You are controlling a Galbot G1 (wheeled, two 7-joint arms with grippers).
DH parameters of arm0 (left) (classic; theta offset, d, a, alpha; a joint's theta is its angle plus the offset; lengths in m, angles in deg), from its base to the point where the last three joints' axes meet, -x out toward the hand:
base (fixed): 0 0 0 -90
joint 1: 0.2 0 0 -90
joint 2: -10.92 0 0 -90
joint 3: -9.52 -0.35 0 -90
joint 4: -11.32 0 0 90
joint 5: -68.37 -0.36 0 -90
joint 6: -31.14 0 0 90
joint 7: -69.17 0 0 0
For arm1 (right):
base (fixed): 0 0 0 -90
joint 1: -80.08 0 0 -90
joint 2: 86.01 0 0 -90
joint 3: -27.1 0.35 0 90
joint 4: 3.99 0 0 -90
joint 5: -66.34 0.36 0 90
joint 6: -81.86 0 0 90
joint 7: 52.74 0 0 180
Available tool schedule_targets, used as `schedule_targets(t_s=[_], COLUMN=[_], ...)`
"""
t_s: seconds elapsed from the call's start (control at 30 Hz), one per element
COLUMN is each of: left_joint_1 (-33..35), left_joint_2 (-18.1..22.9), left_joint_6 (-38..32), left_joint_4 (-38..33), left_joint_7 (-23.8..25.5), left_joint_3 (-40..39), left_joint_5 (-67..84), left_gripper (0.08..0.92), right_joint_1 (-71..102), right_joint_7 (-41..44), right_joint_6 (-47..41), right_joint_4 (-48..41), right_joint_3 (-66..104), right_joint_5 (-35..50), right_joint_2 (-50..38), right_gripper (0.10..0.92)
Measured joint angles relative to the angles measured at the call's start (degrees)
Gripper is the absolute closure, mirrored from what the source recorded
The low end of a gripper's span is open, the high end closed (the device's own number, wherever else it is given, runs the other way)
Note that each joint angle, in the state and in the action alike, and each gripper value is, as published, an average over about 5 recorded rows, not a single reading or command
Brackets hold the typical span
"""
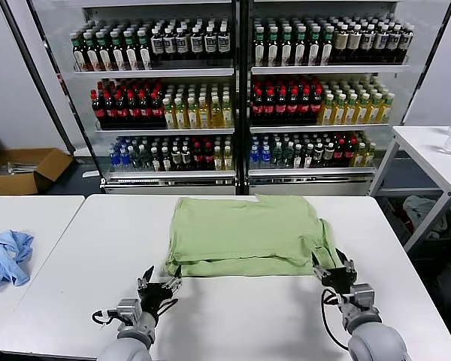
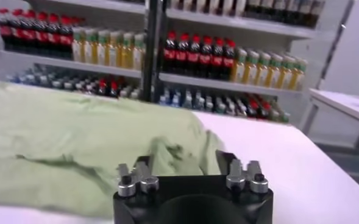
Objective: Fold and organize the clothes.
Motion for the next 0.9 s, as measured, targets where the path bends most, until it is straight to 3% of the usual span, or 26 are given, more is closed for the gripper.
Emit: schedule_targets(t_s=[0.1,0.2,0.9], left_joint_1=[-0.4,-0.9,-4.6], left_joint_2=[0.0,-0.1,-0.3], left_joint_6=[0.9,1.3,2.9], left_joint_4=[0.2,0.4,3.9], left_joint_7=[-0.2,-0.4,-1.3], left_joint_3=[-0.2,-0.2,-0.1], left_joint_5=[0.0,0.4,4.6], left_gripper=[0.187,0.242,0.845], right_joint_1=[0.1,-0.1,-2.1], right_joint_7=[-0.1,-0.2,1.0], right_joint_6=[-0.9,-1.5,-0.9], right_joint_4=[-0.6,-1.3,-4.7], right_joint_3=[0.2,0.2,-1.2], right_joint_5=[1.8,3.6,5.4], right_joint_2=[0.1,0.1,-0.7], right_gripper=[0.22,0.284,0.878])
